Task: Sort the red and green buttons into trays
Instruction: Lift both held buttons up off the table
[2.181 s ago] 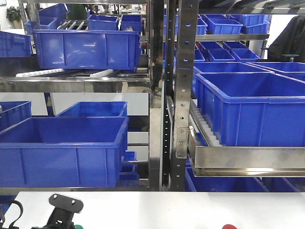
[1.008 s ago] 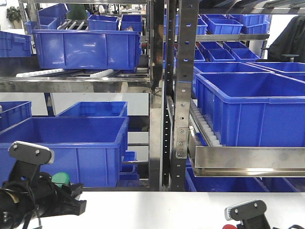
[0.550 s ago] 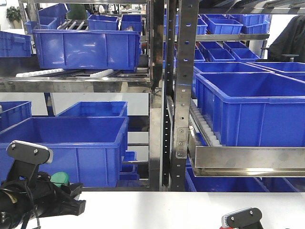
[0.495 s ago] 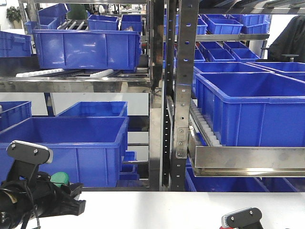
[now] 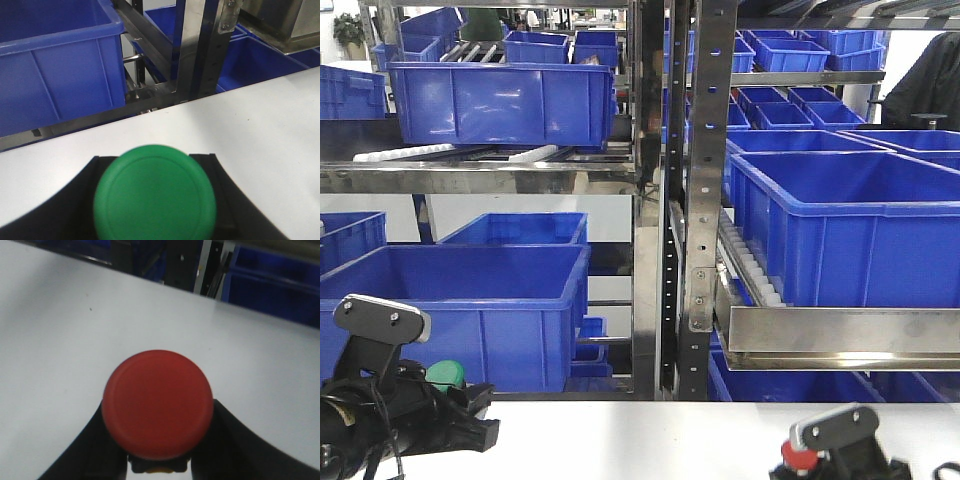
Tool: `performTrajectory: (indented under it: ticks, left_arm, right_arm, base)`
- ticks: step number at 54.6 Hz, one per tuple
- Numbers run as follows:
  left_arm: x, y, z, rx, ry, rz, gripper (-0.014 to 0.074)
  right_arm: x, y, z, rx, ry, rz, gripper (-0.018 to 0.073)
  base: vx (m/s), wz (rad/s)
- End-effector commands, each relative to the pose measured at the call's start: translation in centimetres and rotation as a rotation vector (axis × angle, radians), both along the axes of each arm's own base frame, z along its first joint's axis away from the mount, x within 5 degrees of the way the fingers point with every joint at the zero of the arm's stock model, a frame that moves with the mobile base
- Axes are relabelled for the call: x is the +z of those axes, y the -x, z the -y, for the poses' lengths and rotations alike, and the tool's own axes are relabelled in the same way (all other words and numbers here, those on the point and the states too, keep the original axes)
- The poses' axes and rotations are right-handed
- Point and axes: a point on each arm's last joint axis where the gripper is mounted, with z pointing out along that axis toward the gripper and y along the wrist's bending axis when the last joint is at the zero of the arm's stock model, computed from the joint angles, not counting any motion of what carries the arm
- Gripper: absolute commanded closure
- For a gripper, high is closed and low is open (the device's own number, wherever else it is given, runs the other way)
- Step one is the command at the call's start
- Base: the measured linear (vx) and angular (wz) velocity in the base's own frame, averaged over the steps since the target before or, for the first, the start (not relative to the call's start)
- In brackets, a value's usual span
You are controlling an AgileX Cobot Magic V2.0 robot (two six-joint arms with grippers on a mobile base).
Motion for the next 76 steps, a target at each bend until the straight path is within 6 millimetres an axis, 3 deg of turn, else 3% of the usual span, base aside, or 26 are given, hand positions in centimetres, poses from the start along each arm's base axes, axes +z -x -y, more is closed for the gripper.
performTrajectory:
  ticks: [1,12,22,29,42,55,76]
  left_arm:
    - [3.4,0.2,-0.3,0.019,0.050,0.172,0.0599]
    - [7.0,2.2,-1.2,0.014,0.070,0.346,0.0599]
    - [10.4,5.2,-2.3,0.015,0.112,0.477,0.0599]
    - [11.6,6.9,-2.9,0.009,0.125,0.505,0.0599]
    - [12.3,9.2,-3.5,-0.013,0.119,0.478,0.0599]
    - [12.2,9.8,-3.6,-0.025,0.110,0.441,0.0599]
    - [12.2,9.8,-3.6,-0.024,0.112,0.440,0.0599]
  right_arm:
    - [4.5,0.1,-0.3,0.039,-0.028,0.167,0.0570]
    - [10.4,2.6,-1.4,0.057,-0.143,0.304,0.0568]
    - [15.0,6.2,-3.3,0.140,-0.216,0.429,0.0568]
    - [17.9,8.5,-2.6,0.125,-0.264,0.498,0.0568]
    - [24.2,11.7,-0.7,0.094,-0.191,0.595,0.0568]
    - [25.3,13.7,0.4,0.065,-0.182,0.595,0.0568]
    - [25.3,13.8,0.4,0.061,-0.178,0.587,0.0568]
  base:
    - [0.00,0.00]
    - [0.00,0.00]
    - [0.00,0.00]
    - [0.00,0.00]
    - [0.00,0.00]
    - [0.00,0.00]
    - [0.00,0.00]
